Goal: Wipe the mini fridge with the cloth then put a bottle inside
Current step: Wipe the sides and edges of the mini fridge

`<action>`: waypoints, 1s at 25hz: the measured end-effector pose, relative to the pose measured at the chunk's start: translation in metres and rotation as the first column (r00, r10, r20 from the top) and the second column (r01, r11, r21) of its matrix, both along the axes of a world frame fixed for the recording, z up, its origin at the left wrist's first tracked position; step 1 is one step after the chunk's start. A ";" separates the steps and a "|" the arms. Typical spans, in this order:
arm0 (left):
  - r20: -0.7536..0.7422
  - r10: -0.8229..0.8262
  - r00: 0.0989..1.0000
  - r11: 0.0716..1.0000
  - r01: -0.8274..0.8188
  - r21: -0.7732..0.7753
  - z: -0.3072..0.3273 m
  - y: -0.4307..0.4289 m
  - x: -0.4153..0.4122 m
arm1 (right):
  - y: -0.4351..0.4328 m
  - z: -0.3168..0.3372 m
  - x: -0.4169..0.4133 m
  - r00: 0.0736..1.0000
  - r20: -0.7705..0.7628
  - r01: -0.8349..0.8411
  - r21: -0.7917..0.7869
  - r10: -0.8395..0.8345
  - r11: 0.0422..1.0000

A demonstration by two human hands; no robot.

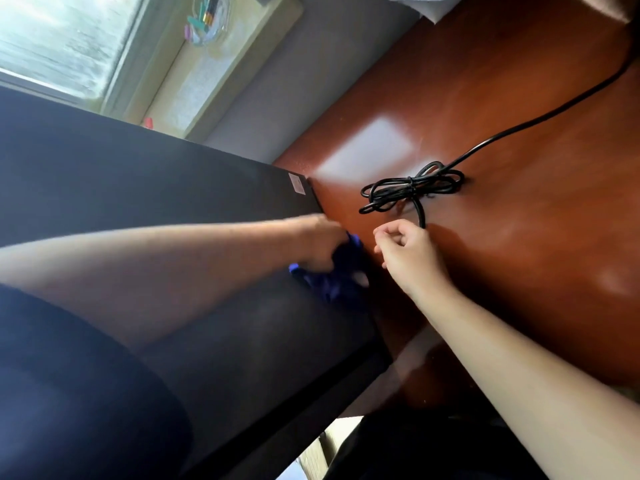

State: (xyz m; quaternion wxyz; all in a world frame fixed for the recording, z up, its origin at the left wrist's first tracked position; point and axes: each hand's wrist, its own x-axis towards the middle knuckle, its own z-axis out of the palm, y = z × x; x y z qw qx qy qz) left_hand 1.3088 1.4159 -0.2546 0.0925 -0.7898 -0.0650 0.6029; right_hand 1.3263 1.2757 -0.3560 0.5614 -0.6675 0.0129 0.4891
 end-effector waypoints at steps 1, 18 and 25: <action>0.039 -0.030 0.999 0.996 0.027 0.085 0.006 0.022 0.012 | 0.003 0.003 -0.001 1.000 0.007 -0.011 0.016 0.011 1.000; 0.344 0.060 0.937 0.873 -0.216 0.438 0.026 0.083 0.040 | -0.012 0.051 0.015 0.994 0.000 -0.106 0.122 0.106 0.987; 0.448 0.110 0.887 0.889 -0.289 0.354 0.022 0.036 0.009 | -0.014 0.071 0.035 0.967 0.070 -0.251 0.112 0.244 0.962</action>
